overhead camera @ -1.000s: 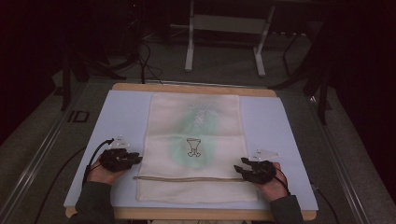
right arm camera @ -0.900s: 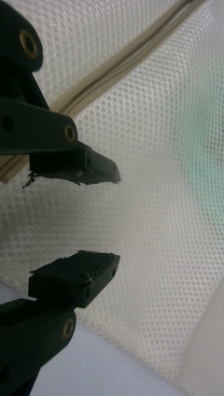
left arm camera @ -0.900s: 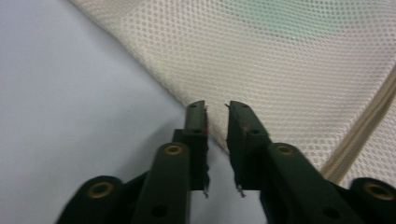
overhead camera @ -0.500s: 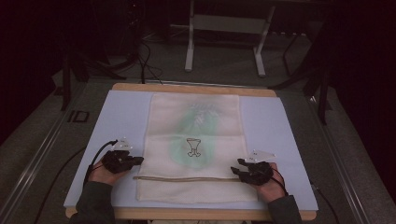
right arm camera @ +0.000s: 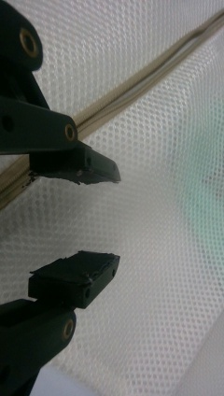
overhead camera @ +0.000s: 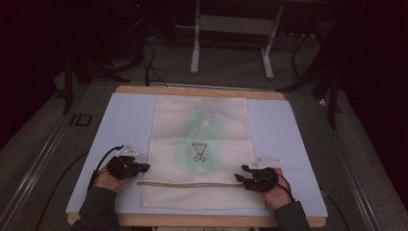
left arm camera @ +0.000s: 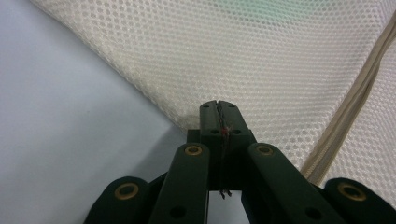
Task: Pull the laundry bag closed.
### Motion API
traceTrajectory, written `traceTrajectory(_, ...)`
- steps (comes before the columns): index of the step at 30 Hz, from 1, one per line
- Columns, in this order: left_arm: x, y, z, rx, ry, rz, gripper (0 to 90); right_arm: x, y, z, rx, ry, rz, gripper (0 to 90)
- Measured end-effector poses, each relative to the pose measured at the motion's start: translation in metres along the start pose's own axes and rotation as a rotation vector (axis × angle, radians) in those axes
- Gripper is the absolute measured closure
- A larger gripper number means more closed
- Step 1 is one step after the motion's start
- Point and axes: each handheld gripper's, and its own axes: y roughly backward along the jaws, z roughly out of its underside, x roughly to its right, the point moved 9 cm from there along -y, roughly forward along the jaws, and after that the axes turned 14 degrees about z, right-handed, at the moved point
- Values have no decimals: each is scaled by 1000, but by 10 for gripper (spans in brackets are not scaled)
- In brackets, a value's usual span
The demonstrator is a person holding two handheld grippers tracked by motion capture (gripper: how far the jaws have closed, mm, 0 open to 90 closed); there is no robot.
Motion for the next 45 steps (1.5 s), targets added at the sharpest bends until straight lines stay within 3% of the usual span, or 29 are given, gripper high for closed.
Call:
traceTrajectory(20,-2,-1,2,7,18,20,897,-37,1,-14,8,60,-111,565)
traceTrajectory(32,-2,-1,2,5,16,15,897,-52,-2,-24,15,96,-140,551)
traceTrajectory(45,-2,-1,2,6,16,15,896,-81,-11,-44,33,145,-208,546)
